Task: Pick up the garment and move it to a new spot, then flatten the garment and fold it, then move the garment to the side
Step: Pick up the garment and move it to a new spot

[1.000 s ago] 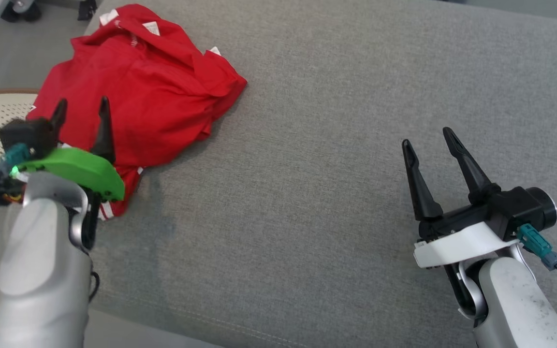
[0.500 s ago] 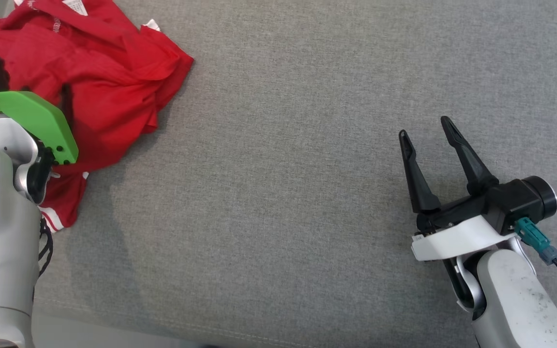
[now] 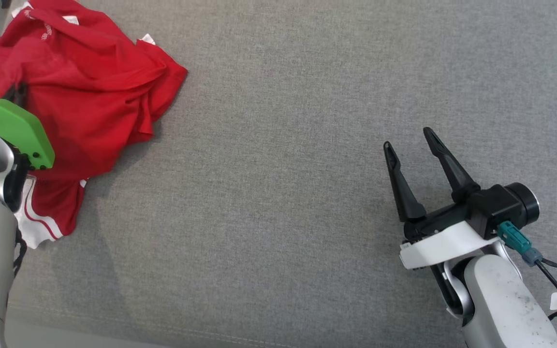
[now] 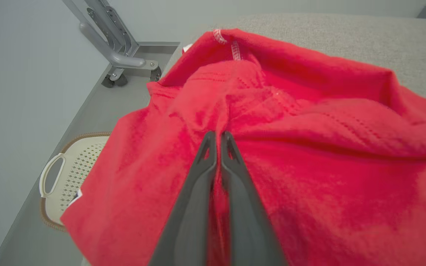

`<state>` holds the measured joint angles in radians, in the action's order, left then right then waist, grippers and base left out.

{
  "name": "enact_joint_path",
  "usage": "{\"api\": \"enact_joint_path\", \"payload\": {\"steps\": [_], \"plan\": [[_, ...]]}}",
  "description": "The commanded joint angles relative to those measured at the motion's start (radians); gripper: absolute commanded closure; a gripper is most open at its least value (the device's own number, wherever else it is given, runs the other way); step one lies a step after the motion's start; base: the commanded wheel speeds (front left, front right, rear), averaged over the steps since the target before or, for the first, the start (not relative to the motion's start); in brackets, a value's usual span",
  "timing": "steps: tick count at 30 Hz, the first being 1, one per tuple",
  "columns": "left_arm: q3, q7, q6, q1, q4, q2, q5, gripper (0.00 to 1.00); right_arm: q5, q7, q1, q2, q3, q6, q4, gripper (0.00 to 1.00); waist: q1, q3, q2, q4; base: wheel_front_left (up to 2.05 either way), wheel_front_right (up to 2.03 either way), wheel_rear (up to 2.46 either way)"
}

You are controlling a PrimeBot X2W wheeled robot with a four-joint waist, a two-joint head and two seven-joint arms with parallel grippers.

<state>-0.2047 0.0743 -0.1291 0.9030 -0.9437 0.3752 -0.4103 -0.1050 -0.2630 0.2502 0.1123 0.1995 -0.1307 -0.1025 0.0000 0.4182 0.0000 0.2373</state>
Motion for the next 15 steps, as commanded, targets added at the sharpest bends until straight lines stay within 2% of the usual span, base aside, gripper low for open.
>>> {"api": "enact_joint_path", "payload": {"steps": [1, 8, 11, 15], "plan": [[-0.001, -0.03, -0.002, 0.019, 0.001, 0.014, -0.001, 1.0, -0.005, -0.003, -0.007, -0.001, 0.001, 0.0, -0.005, 0.0, 0.0, -0.031, 0.0, -0.002, 0.0, 0.0, 0.0], [0.014, -0.202, 0.0, 0.031, 0.052, 0.04, -0.002, 1.0, -0.016, -0.003, -0.031, -0.024, 0.005, 0.0, -0.021, 0.0, 0.0, -0.124, 0.0, -0.007, 0.0, 0.0, 0.0], [0.031, -0.283, 0.003, 0.039, 0.118, 0.046, -0.009, 1.0, -0.022, -0.003, -0.048, -0.035, 0.002, 0.0, -0.029, 0.0, 0.0, -0.169, 0.0, -0.011, 0.0, 0.0, 0.0], [0.039, -0.325, 0.003, 0.022, 0.253, 0.047, -0.004, 1.0, -0.026, -0.003, -0.063, -0.049, -0.004, 0.0, -0.032, 0.0, 0.0, -0.217, 0.0, -0.018, 0.0, 0.0, 0.0]]}}
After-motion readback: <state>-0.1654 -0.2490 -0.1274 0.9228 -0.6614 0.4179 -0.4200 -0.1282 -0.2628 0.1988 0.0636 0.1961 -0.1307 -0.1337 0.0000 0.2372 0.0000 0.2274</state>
